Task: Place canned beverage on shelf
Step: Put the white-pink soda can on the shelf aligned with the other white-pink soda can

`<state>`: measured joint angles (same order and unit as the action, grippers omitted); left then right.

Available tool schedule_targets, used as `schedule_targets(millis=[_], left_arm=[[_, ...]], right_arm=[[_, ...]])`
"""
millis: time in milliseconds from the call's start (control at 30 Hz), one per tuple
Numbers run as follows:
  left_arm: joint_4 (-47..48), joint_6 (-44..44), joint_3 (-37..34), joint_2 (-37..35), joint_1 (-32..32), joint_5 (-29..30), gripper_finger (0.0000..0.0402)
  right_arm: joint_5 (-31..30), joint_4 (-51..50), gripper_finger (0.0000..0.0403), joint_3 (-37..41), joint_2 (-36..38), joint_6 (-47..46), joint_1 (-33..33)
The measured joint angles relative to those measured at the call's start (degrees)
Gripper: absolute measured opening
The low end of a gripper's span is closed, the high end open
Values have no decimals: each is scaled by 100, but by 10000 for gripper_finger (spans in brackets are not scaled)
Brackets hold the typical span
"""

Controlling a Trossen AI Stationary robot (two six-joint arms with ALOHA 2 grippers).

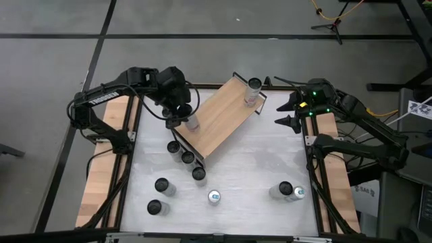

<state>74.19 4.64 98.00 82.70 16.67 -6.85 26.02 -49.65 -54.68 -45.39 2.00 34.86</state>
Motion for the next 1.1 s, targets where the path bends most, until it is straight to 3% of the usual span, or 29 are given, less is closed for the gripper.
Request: schedule_targets(millis=[900,1100], left_arm=[[-30,15,0,2,0,41,272],[-62,44,0,2,1,33,305]], right_arm=[[0,0,305,0,0,0,-1],[0,2,305,0,-2,-2,1]])
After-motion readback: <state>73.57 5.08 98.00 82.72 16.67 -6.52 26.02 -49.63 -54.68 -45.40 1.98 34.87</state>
